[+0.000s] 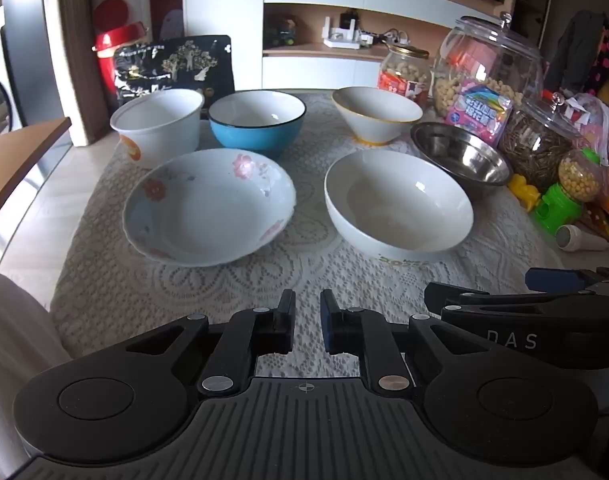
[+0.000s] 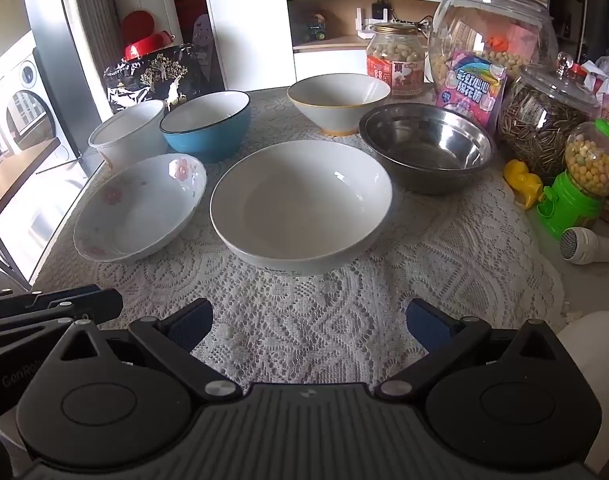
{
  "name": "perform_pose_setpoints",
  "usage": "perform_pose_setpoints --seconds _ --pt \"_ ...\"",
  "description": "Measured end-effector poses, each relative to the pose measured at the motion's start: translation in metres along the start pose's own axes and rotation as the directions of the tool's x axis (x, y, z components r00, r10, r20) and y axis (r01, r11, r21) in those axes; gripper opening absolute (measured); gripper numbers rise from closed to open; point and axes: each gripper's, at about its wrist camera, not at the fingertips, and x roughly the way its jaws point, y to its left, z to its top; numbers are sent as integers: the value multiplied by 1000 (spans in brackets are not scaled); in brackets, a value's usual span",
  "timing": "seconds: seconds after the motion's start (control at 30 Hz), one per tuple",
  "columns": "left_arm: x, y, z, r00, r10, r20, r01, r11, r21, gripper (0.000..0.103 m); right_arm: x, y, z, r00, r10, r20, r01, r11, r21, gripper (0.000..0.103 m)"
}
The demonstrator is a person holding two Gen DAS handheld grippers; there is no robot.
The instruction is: Organize plates and bowls
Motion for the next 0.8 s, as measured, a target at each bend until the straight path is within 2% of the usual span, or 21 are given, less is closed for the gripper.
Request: perform_pose_setpoints --seconds 0.17,0.4,0.8 --pt "-4 0 0 1000 -7 23 6 1000 7 16 -7 -5 1 999 33 19 -33 999 18 103" --pt "-12 4 -8 998 -5 58 5 1000 11 16 -14 -5 -2 998 25 50 -26 1000 11 103" --pt "-22 3 -10 998 9 68 -8 1000 -9 16 -20 4 -9 998 23 59 -24 1000 2 103"
